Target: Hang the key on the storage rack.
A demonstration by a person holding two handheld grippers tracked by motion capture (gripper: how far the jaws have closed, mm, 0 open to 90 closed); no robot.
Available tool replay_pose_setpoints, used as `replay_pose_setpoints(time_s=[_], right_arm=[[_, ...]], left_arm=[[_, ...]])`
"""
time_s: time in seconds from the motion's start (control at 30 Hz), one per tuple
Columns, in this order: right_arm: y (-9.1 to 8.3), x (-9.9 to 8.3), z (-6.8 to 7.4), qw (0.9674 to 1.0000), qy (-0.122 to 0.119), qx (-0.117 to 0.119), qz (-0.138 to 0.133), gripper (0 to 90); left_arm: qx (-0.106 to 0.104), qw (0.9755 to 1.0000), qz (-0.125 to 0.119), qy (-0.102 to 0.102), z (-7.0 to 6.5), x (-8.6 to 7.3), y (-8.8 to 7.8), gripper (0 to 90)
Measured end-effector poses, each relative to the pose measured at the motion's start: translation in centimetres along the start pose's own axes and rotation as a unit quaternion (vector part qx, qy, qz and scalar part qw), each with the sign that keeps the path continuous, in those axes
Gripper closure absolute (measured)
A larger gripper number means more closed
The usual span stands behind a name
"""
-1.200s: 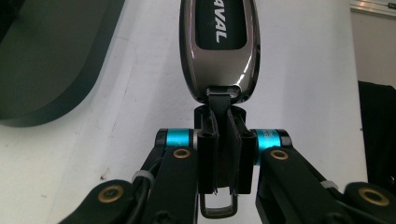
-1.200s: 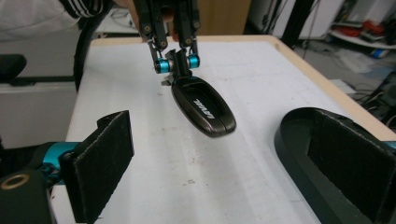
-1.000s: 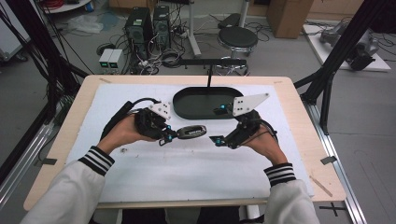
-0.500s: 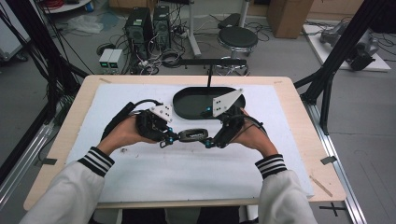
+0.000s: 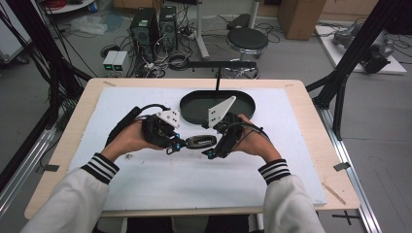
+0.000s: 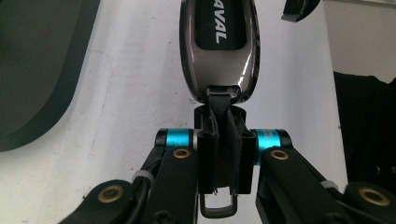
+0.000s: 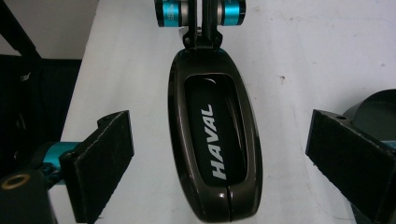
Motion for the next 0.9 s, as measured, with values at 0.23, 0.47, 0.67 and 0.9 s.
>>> replay_pose_setpoints(time_s=[0.23,0.47,0.67,0.9], right_arm=[[0.8,-0.1,-0.1,0.9995,-0.002,0.01,0.031,17.0],[1.3,-0.2,-0.2,0.9988,-0.001,0.011,0.048,25.4],[1.7,0.0,-0.1,0.9984,-0.005,0.008,0.056,31.0],[1.9,0.1,0.0,0.9982,-0.006,0.011,0.059,34.4]], left_arm=[[-0.001,1.0,-0.001,-0.001,0.0,0.0,0.1,83.6],[-0.002,1.0,0.002,-0.004,0.1,-0.1,0.2,83.6],[-0.006,0.9999,0.008,-0.004,0.1,-0.2,0.3,83.6],[-0.007,0.9999,0.01,-0.004,0.1,-0.2,0.4,83.6]])
Point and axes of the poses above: each handheld gripper's, and its own axes: y roughly forward along the jaws, x roughly out of its top, z roughly to its left, the point moved 6 cm from there along y, roughly forward along the jaws, and after that the axes turned 9 degrees about x, right-handed, at the moved point
